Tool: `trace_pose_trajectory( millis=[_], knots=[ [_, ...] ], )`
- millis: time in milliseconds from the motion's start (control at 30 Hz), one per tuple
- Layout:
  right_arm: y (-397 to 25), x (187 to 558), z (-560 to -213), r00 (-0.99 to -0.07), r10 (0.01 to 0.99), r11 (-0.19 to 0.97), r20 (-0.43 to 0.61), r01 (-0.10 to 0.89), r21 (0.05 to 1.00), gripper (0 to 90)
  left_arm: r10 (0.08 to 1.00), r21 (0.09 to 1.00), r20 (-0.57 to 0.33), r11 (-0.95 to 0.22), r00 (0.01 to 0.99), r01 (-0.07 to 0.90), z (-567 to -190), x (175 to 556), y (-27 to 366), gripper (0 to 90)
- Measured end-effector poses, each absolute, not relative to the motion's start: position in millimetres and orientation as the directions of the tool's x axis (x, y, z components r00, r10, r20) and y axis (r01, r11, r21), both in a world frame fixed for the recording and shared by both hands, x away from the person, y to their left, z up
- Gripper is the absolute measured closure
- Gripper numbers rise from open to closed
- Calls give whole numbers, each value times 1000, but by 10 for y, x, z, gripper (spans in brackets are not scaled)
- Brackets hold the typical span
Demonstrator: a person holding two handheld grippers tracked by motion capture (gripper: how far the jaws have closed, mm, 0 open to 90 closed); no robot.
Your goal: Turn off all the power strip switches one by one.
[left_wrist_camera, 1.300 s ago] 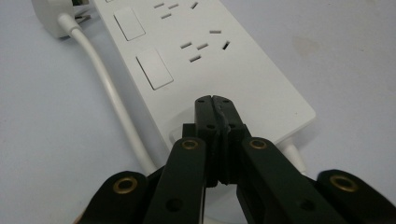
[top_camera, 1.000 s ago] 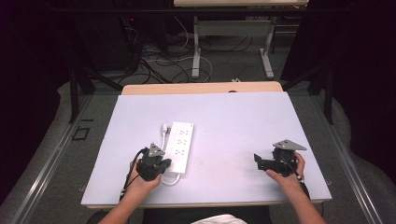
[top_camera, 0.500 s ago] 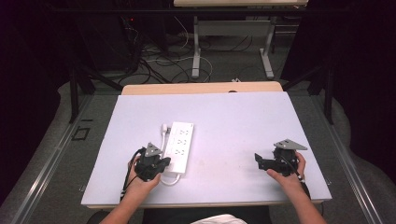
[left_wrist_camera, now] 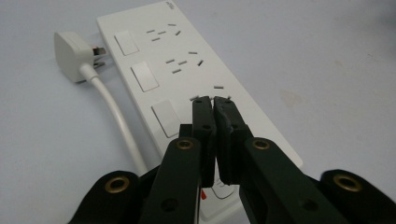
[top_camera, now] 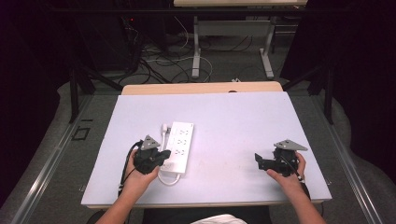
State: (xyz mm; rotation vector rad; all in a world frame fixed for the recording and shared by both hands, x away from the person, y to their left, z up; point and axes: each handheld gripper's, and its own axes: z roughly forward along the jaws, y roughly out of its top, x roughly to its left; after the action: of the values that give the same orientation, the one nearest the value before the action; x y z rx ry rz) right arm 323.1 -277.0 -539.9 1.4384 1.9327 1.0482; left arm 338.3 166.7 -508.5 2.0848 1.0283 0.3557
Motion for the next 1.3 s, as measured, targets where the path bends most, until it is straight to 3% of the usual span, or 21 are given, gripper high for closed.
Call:
trace_pose_trajectory(
  millis=[233,567,1300],
  knots=[
    [-2781,3229,-5397,-303,952,141,43,557,818,72,795,735,-144,-313,589,602,-4988,3508,1689,900],
    [-2787,3235,-5405,-299,953,133,47,554,822,72,821,661,-95,-371,563,652,-4896,3697,1622,900],
    [-2793,3237,-5408,-301,952,127,61,566,815,74,848,577,-141,-350,511,738,-5069,3918,1448,900]
  ],
)
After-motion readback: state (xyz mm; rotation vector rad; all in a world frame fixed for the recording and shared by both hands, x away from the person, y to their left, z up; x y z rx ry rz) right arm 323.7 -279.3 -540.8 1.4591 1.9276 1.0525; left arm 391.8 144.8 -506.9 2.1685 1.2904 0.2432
